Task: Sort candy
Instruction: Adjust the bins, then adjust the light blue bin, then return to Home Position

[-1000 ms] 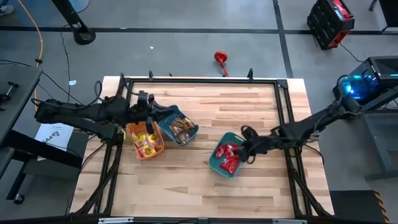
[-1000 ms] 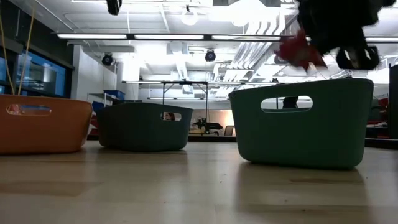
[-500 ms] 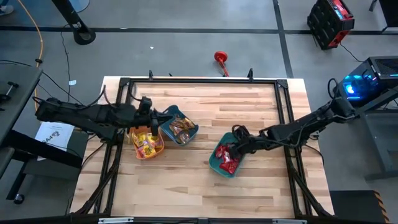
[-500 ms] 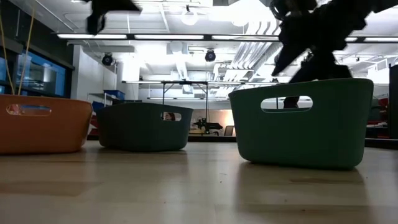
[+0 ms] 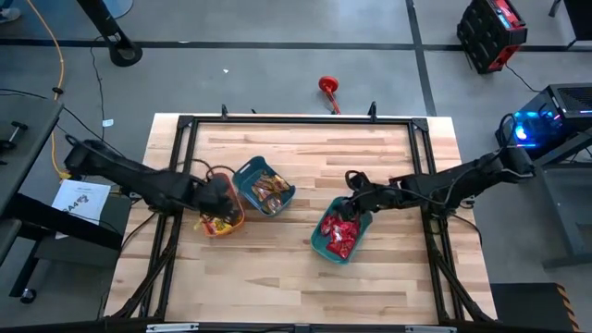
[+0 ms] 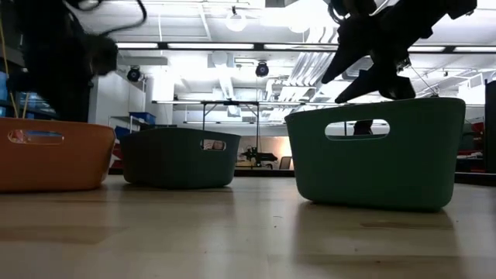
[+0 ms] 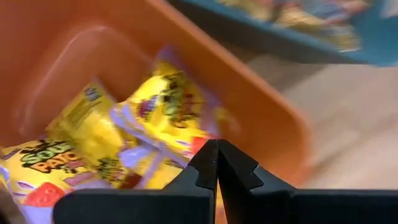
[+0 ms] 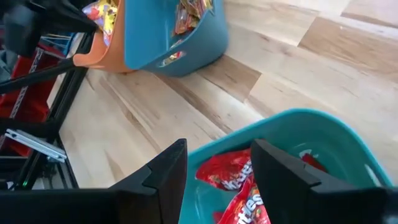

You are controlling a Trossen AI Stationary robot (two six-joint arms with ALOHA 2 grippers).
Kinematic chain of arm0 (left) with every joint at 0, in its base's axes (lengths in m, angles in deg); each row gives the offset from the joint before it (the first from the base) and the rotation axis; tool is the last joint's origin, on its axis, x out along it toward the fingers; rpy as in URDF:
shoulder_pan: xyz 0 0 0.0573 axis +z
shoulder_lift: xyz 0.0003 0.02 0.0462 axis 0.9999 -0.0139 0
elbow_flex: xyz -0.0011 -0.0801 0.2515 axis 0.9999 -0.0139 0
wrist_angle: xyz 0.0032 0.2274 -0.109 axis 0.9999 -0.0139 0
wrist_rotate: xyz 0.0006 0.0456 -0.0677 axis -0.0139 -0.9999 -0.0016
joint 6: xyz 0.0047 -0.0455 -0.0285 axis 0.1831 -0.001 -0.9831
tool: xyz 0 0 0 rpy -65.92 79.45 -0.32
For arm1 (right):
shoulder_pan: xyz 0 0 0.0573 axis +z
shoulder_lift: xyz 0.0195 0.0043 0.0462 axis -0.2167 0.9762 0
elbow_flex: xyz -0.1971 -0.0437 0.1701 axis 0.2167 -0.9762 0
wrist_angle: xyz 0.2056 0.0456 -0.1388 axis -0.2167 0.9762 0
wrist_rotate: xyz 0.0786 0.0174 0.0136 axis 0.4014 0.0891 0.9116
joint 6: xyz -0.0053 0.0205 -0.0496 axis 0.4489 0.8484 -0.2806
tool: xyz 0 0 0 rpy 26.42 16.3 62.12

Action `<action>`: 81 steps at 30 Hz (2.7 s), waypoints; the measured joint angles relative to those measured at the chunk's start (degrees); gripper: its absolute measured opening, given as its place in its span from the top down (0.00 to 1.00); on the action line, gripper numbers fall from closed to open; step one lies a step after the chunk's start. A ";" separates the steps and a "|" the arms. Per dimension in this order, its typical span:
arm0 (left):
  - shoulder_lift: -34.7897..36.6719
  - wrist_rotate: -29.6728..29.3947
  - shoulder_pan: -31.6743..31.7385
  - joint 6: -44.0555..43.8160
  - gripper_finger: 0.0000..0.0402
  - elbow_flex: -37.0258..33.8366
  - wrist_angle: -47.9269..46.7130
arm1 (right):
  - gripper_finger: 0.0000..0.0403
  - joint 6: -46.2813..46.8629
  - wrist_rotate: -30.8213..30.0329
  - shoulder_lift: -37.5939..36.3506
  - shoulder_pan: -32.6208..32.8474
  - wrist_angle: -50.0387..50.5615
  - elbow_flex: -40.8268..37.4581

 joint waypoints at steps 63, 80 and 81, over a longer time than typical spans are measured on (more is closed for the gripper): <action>17.99 6.62 22.72 54.28 1.00 -5.35 55.16 | 0.58 -19.28 -14.50 -3.87 -17.56 19.52 6.52; 24.00 -2.79 12.80 48.59 1.00 -42.25 108.63 | 0.75 -14.03 -11.75 -12.46 -5.56 39.68 22.01; 24.07 -1.79 13.77 49.47 1.00 -42.26 108.64 | 0.82 -11.52 -11.60 -13.04 -3.93 42.43 21.24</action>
